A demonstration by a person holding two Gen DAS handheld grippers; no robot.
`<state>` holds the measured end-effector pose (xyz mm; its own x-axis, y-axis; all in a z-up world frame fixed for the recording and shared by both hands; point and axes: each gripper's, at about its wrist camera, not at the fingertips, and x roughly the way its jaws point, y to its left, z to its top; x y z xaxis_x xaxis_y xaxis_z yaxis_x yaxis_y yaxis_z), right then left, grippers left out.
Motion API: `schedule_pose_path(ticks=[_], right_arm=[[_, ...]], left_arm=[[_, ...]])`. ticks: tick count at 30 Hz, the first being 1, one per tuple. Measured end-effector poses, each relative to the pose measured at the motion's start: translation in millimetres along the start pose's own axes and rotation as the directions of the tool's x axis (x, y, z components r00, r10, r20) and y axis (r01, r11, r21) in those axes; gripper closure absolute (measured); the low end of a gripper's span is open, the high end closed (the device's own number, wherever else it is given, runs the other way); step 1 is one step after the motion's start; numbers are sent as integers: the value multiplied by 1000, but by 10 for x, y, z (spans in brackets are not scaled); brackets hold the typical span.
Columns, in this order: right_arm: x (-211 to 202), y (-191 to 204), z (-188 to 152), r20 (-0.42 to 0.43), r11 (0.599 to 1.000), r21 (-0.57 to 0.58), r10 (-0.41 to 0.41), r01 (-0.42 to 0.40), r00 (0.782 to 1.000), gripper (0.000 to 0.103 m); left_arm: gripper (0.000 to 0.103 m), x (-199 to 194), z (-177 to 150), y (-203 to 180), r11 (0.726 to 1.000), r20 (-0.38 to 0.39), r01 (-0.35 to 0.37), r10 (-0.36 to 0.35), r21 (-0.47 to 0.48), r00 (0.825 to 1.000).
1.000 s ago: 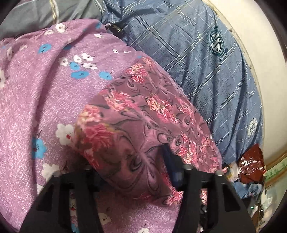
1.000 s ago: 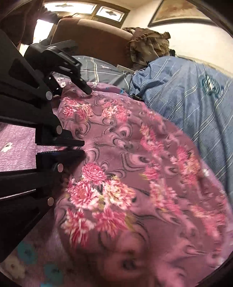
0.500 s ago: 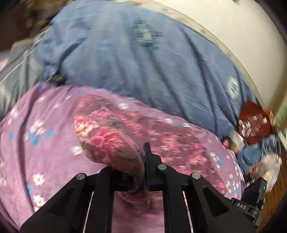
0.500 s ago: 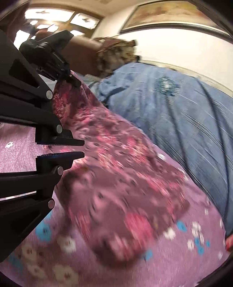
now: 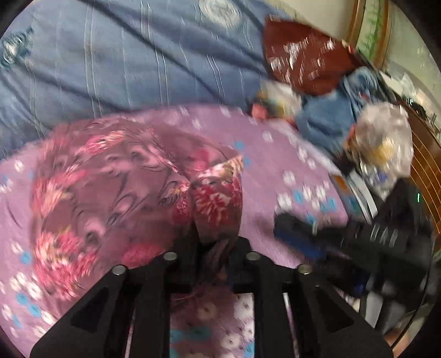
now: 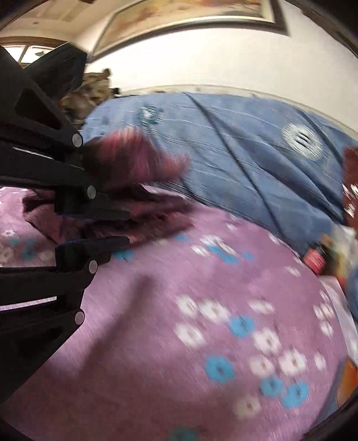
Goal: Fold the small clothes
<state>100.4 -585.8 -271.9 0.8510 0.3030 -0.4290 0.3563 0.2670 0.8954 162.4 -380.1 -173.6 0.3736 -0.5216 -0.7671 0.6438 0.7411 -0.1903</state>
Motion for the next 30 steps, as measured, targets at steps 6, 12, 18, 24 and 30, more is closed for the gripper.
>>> schedule_pose_path(ticks=[6, 12, 18, 24, 30], right_arm=[[40, 31, 9, -25, 1000, 14, 18, -17, 1000, 37], [111, 328, -121, -15, 992, -116, 41, -42, 999, 39], [223, 435, -220, -10, 980, -199, -30, 27, 1000, 60], [373, 360, -225, -27, 983, -177, -64, 58, 998, 59], [574, 455, -302, -49, 966, -238, -113, 98, 992, 81]], left_arm=[[32, -681, -129, 322, 998, 145, 47, -40, -45, 989], [31, -999, -217, 818, 991, 169, -46, 67, -122, 983], [31, -909, -384, 1028, 978, 105, -109, 129, -179, 986], [31, -716, -506, 1169, 969, 5, -127, 131, -214, 991], [31, -454, -623, 1315, 956, -121, -184, 159, -229, 980]])
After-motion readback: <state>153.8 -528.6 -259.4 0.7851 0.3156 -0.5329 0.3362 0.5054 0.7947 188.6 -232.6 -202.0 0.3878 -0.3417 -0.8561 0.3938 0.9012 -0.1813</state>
